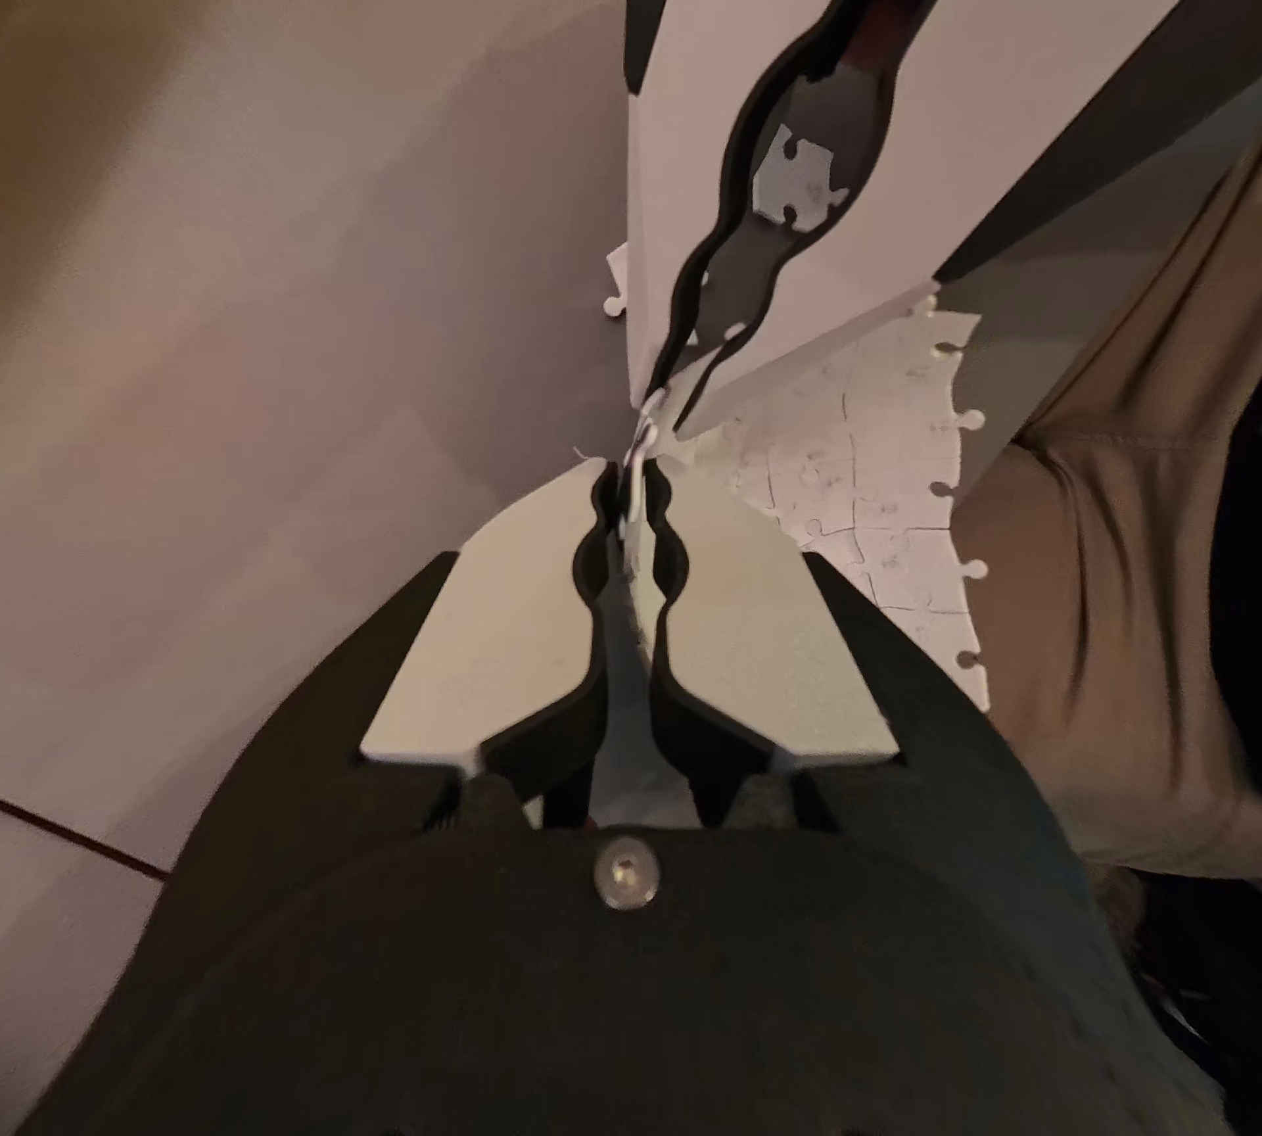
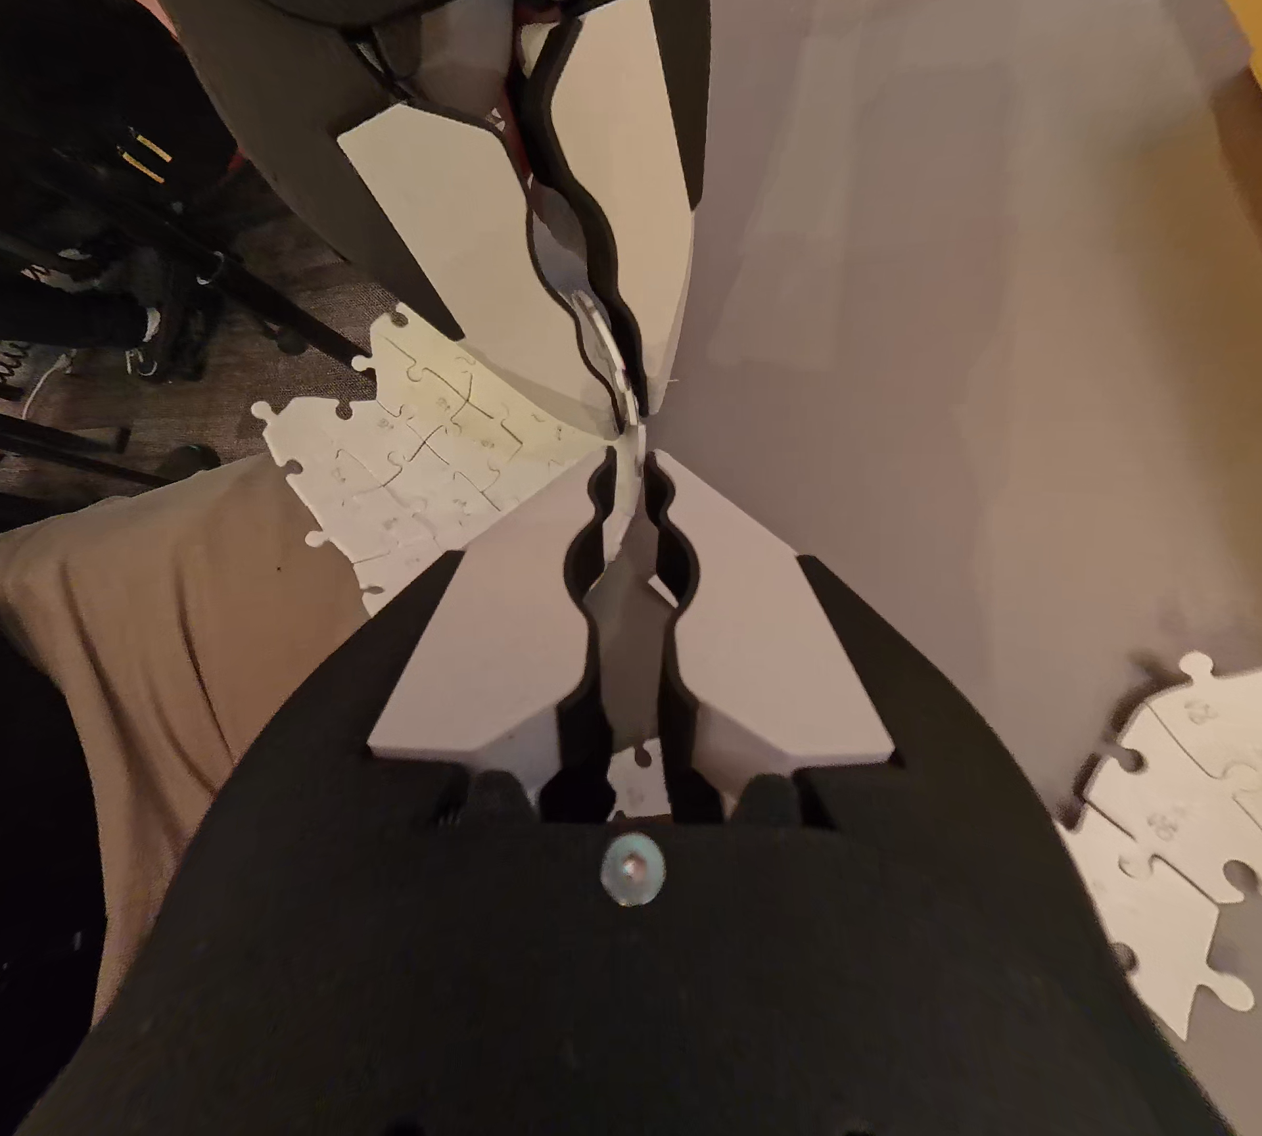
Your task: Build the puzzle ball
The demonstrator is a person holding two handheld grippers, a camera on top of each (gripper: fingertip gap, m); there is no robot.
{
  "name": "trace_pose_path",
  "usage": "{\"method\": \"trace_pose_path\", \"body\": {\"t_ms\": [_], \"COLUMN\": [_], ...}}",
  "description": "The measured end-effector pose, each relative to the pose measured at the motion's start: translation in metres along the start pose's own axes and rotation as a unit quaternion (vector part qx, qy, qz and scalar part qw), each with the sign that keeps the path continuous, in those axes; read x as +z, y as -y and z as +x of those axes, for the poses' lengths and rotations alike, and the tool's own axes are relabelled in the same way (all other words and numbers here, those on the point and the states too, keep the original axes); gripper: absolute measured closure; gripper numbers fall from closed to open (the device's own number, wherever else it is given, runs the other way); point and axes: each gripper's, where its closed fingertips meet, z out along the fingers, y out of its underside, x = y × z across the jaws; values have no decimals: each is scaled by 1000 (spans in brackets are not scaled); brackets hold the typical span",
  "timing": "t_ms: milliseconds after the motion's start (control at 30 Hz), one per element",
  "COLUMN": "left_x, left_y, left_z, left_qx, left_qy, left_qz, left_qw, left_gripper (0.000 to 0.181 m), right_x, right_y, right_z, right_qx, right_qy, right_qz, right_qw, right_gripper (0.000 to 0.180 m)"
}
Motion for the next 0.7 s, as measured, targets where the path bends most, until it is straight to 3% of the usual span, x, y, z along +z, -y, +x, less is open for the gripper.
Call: {"method": "trace_pose_path", "body": {"t_ms": [700], "left_x": [-3], "left_y": [-3], "left_z": [5], "left_qx": [-24], "left_qy": [-39], "left_qz": [5], "left_qw": [999], "left_gripper": [176], "right_x": [5], "right_y": [6], "right_z": [-5], "right_qx": [-23], "right_qy": [6], "right_qz": [16], "right_qw": [1000], "right_gripper": [180]}}
